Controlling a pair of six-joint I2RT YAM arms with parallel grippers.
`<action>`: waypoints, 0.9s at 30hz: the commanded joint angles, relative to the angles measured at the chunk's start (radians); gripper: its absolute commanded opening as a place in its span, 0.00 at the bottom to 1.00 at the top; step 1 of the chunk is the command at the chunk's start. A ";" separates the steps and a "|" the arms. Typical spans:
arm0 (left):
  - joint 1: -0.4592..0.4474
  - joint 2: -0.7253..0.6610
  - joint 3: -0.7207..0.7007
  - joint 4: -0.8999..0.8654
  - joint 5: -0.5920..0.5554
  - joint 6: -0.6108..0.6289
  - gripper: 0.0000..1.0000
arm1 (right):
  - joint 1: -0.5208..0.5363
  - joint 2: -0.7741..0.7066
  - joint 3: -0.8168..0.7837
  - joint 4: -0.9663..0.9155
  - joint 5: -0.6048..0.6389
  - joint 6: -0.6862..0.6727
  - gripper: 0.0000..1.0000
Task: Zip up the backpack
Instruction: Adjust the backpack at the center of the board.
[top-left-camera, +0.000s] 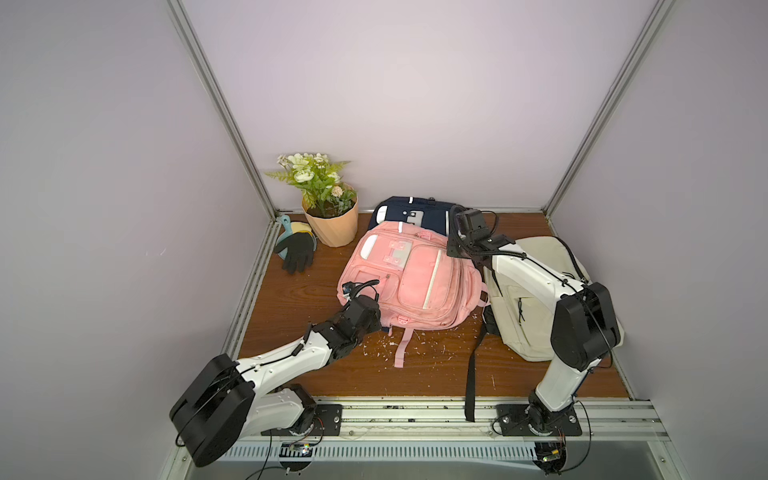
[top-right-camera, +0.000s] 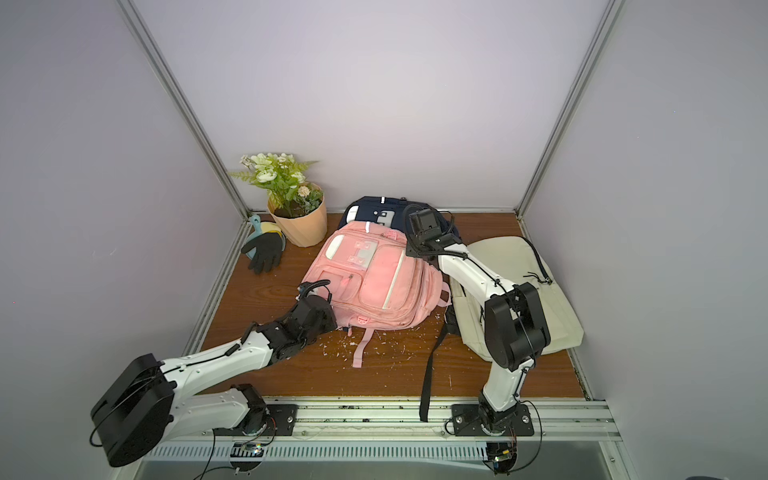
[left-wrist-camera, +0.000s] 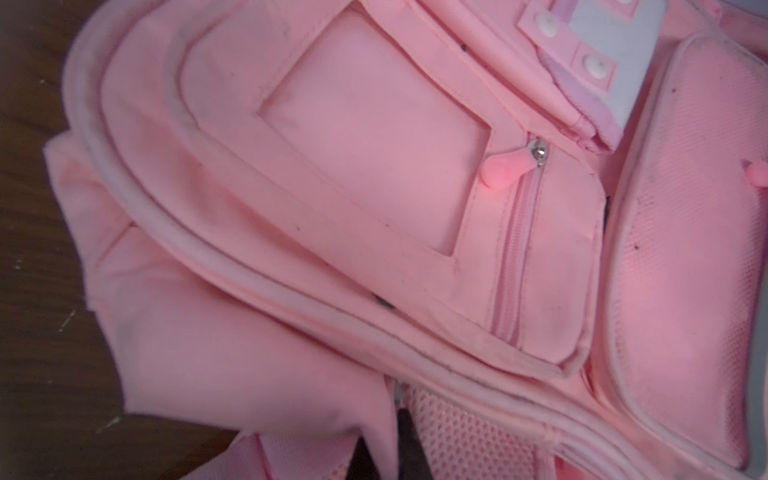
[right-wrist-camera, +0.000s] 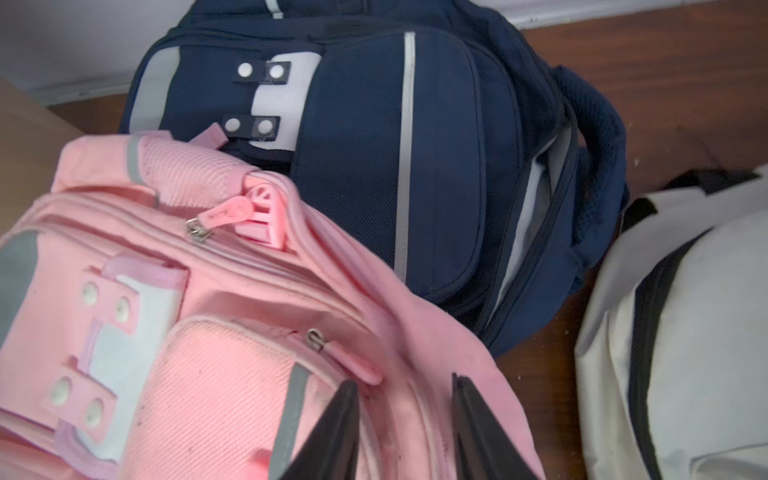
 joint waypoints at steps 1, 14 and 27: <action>-0.024 0.027 0.060 0.104 0.038 -0.040 0.00 | 0.045 -0.170 -0.095 0.054 -0.042 0.026 0.49; -0.024 0.083 0.088 0.180 0.105 -0.101 0.00 | 0.539 -0.532 -0.625 0.266 -0.032 0.234 0.52; -0.027 0.072 0.086 0.185 0.132 -0.127 0.00 | 0.711 -0.328 -0.686 0.546 0.040 0.300 0.50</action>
